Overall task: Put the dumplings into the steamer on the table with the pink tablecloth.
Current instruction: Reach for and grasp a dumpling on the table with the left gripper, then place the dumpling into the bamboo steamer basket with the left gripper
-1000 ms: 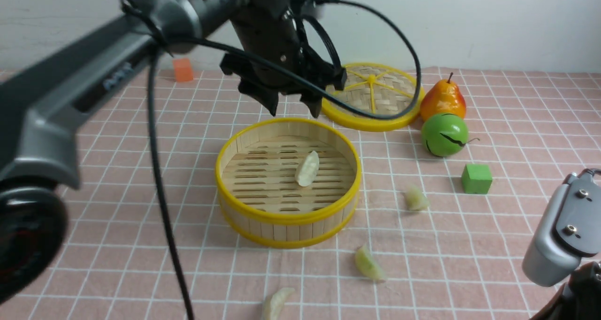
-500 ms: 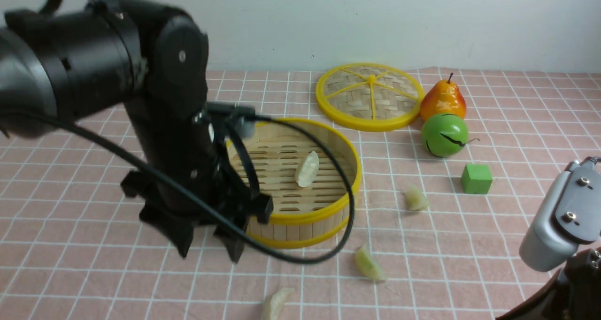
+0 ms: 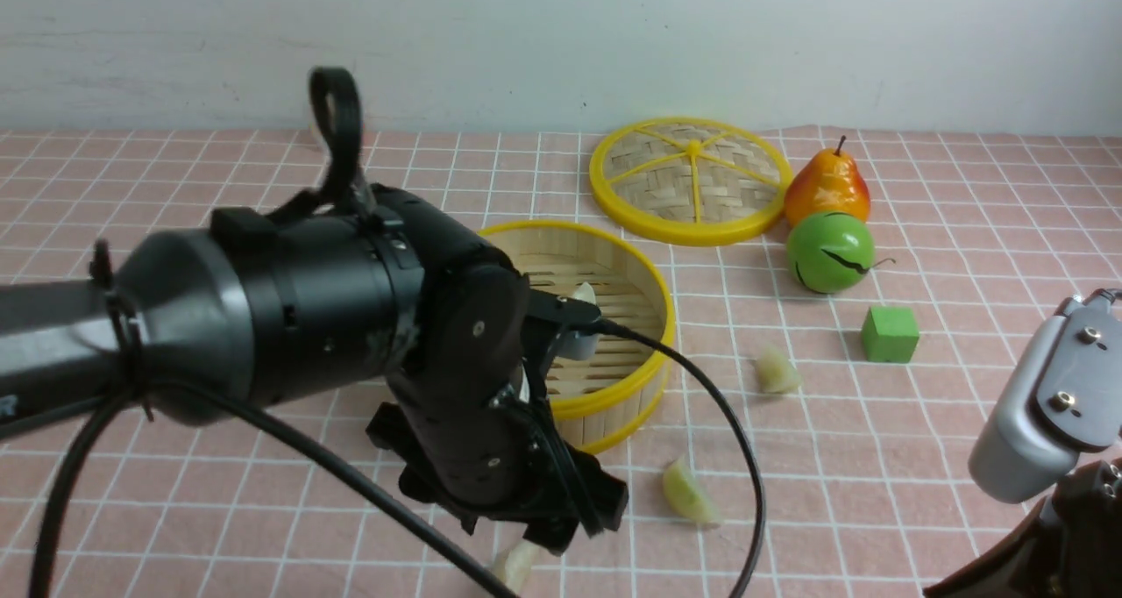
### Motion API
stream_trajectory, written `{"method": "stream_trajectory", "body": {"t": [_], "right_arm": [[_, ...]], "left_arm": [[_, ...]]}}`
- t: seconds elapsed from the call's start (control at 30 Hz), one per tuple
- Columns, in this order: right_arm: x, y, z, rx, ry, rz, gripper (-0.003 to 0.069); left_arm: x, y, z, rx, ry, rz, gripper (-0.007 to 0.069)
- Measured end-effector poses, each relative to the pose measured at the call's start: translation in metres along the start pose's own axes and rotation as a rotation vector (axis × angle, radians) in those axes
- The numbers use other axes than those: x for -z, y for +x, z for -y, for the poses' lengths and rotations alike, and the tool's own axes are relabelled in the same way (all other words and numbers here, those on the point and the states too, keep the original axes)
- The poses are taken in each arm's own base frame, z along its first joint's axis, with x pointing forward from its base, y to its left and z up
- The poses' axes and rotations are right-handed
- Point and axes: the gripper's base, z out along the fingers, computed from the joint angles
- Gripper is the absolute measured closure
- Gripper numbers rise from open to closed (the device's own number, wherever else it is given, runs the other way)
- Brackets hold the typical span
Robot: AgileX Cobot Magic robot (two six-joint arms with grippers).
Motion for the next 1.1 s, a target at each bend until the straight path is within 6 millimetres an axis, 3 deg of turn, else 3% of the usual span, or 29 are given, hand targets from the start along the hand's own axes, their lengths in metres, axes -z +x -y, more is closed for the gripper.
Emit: {"method": "stream_trajectory", "body": {"t": [0.27,0.37,0.43,0.5,0.57,0.73,0.77,0.8,0.87,1.0,1.1], "right_arm": [[0.0,0.0,0.0,0.0,0.0,0.0,0.0574],[0.0,0.0,0.0,0.0,0.0,0.0,0.0571],[0.0,0.0,0.0,0.0,0.0,0.0,0.0569],[0.0,0.0,0.0,0.0,0.0,0.0,0.0566],[0.0,0.0,0.0,0.0,0.0,0.0,0.0565],[0.0,0.0,0.0,0.0,0.0,0.0,0.0564],[0.0,0.0,0.0,0.0,0.0,0.0,0.0564],[0.0,0.0,0.0,0.0,0.0,0.0,0.0564],[0.0,0.0,0.0,0.0,0.0,0.0,0.0562],[0.0,0.0,0.0,0.0,0.0,0.0,0.0561],[0.0,0.0,0.0,0.0,0.0,-0.002,0.0557]], "left_arm": [[-0.054,0.002,-0.001,-0.02,-0.066,-0.111,0.0142],[-0.068,0.004,-0.001,-0.017,-0.076,-0.146,0.024],[-0.068,0.004,-0.002,-0.018,-0.08,-0.15,0.0354],[-0.065,0.003,-0.001,-0.018,-0.087,-0.164,0.0455],[-0.055,-0.004,0.0,-0.03,-0.088,-0.154,0.0448],[-0.002,-0.038,0.005,-0.095,-0.105,-0.017,0.0442],[-0.002,-0.038,0.005,-0.095,-0.105,-0.017,0.0442],[0.016,-0.054,0.004,-0.097,-0.119,0.048,0.0442],[0.03,-0.07,-0.003,-0.076,-0.128,0.103,0.0442],[0.039,-0.093,-0.022,-0.02,-0.142,0.161,0.0442],[0.028,-0.118,-0.051,0.061,-0.163,0.177,0.0442]]}}
